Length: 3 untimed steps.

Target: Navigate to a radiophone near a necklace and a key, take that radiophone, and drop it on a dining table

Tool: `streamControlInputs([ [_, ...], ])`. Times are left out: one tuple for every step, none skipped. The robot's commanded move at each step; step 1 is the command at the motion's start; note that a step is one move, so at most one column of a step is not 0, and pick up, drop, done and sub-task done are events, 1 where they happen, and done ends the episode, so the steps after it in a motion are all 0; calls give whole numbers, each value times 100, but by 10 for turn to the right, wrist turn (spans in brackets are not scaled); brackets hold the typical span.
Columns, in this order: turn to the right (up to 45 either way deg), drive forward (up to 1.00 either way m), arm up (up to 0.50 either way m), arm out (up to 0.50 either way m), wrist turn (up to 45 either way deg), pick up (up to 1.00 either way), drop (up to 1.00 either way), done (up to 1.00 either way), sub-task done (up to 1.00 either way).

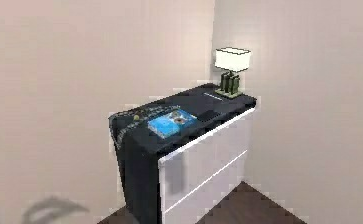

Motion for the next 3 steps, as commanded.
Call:
streamControlInputs([
  [450, 0, 0, 0, 0, 0, 0, 0, 0],
  [60, 0, 0, 0, 0, 0, 0, 0, 0],
  [0, 15, 0, 0, 0, 0, 0, 0, 0],
])
